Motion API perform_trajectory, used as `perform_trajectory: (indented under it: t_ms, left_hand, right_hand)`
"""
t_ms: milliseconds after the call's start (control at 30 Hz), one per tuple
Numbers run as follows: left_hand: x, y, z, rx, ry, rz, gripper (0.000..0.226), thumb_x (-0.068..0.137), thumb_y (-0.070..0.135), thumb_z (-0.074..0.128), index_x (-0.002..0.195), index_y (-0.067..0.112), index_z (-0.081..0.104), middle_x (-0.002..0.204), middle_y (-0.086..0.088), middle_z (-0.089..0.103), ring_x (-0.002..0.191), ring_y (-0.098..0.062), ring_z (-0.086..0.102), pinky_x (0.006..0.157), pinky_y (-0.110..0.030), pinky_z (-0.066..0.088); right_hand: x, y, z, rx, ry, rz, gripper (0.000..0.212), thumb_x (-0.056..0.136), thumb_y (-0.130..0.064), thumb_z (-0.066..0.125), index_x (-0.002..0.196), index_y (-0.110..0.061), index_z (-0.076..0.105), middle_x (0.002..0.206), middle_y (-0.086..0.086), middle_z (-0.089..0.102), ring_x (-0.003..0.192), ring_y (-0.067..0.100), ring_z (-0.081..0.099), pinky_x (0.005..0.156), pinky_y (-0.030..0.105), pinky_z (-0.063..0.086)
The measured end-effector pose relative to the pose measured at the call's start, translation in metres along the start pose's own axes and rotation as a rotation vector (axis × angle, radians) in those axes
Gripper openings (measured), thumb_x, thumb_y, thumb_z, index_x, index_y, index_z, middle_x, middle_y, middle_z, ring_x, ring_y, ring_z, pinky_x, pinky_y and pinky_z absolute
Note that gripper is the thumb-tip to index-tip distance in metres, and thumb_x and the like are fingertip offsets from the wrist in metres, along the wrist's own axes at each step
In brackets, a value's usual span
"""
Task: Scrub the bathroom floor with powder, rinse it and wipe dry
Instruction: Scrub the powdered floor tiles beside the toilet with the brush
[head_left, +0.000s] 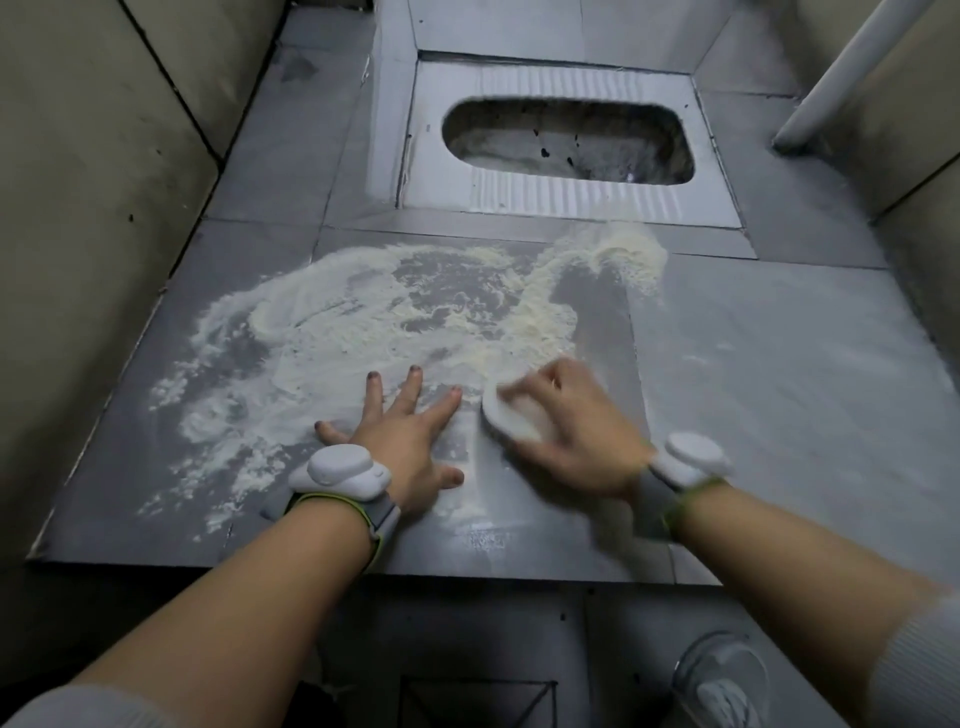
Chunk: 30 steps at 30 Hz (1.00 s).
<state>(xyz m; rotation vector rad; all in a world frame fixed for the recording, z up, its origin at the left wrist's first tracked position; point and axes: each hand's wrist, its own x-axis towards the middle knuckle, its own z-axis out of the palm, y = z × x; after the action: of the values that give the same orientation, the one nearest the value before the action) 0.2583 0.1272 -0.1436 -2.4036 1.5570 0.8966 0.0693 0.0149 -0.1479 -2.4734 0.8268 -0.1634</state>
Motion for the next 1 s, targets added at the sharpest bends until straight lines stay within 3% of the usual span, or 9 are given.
perform_trajectory:
  t_ms: [133,233,333,500,567,700,833,900,1000]
  left_hand:
    - [0.000,0.000,0.000,0.002,-0.011,0.000,0.087,0.081,0.059,0.061,0.141,0.061,-0.002,0.157,0.016,-0.021,0.144,-0.027,-0.023,0.099,-0.080,0.010]
    - [0.000,0.001,0.000,0.008,-0.004,0.000,0.088,0.081,0.059,0.062,0.141,0.061,-0.002,0.157,0.016,-0.021,0.144,-0.027,-0.024,0.099,-0.080,0.010]
    - [-0.001,0.001,-0.002,0.003,-0.009,-0.001,0.088,0.081,0.058,0.062,0.141,0.061,-0.002,0.157,0.016,-0.020,0.144,-0.027,-0.024,0.099,-0.080,0.010]
    - [0.000,0.001,-0.001,-0.006,-0.016,-0.005,0.088,0.081,0.059,0.062,0.140,0.062,-0.004,0.157,0.017,-0.022,0.144,-0.027,-0.025,0.099,-0.080,0.008]
    - [0.001,0.000,-0.002,-0.004,-0.012,0.000,0.089,0.080,0.060,0.062,0.140,0.062,-0.003,0.157,0.017,-0.022,0.144,-0.027,-0.025,0.099,-0.080,0.008]
    - [0.000,0.001,-0.004,0.006,-0.016,0.002,0.088,0.077,0.062,0.062,0.141,0.061,0.001,0.158,0.016,-0.016,0.145,-0.029,-0.019,0.100,-0.077,0.014]
    - [0.011,-0.001,-0.021,-0.044,0.202,0.060,0.051,0.087,0.046,0.050,0.136,0.051,0.036,0.150,0.006,0.026,0.137,-0.027,0.020,0.104,-0.052,0.032]
    - [0.024,-0.005,-0.030,-0.090,0.251,0.067,0.052,0.090,0.043,0.048,0.140,0.048,0.032,0.153,0.007,0.026,0.140,-0.024,0.021,0.108,-0.051,0.029]
    - [0.042,-0.003,-0.033,-0.054,0.143,0.039,0.071,0.088,0.050,0.052,0.145,0.053,0.010,0.160,0.012,-0.001,0.147,-0.023,-0.007,0.111,-0.064,0.014]
  right_hand:
    - [-0.024,0.008,0.007,-0.079,-0.140,-0.185,0.048,0.083,-0.056,0.056,0.126,-0.034,0.052,0.115,0.005,0.043,0.106,0.022,0.040,0.092,0.034,0.035]
    - [0.018,0.029,0.001,-0.089,0.076,0.129,0.045,0.081,-0.053,0.060,0.121,-0.033,0.053,0.108,0.006,0.043,0.106,0.031,0.042,0.093,0.042,0.037]
    - [0.036,0.021,0.001,-0.092,0.108,0.313,0.043,0.082,-0.049,0.063,0.120,-0.035,0.050,0.107,0.006,0.041,0.107,0.030,0.039,0.095,0.043,0.037]
    - [-0.019,0.005,0.011,-0.080,-0.096,-0.186,0.046,0.087,-0.053,0.052,0.125,-0.029,0.053,0.114,0.008,0.045,0.103,0.023,0.040,0.088,0.031,0.033]
    - [0.000,0.029,-0.001,-0.108,0.008,-0.052,0.047,0.086,-0.055,0.048,0.122,-0.025,0.056,0.109,0.012,0.048,0.100,0.031,0.045,0.088,0.037,0.038]
    - [0.050,0.049,-0.012,-0.154,0.219,0.573,0.036,0.086,-0.046,0.054,0.116,-0.029,0.048,0.112,0.015,0.043,0.108,0.038,0.041,0.095,0.045,0.038]
    - [0.024,0.012,0.011,-0.110,0.143,0.069,0.043,0.087,-0.054,0.047,0.123,-0.030,0.051,0.109,0.009,0.044,0.102,0.028,0.041,0.091,0.040,0.039]
    - [0.020,0.024,0.006,-0.132,0.008,-0.096,0.047,0.086,-0.052,0.053,0.126,-0.029,0.053,0.114,0.011,0.046,0.104,0.027,0.041,0.091,0.038,0.037]
    - [0.047,0.056,-0.013,-0.158,0.138,0.145,0.044,0.084,-0.047,0.059,0.124,-0.028,0.055,0.111,0.013,0.046,0.106,0.034,0.042,0.093,0.041,0.036]
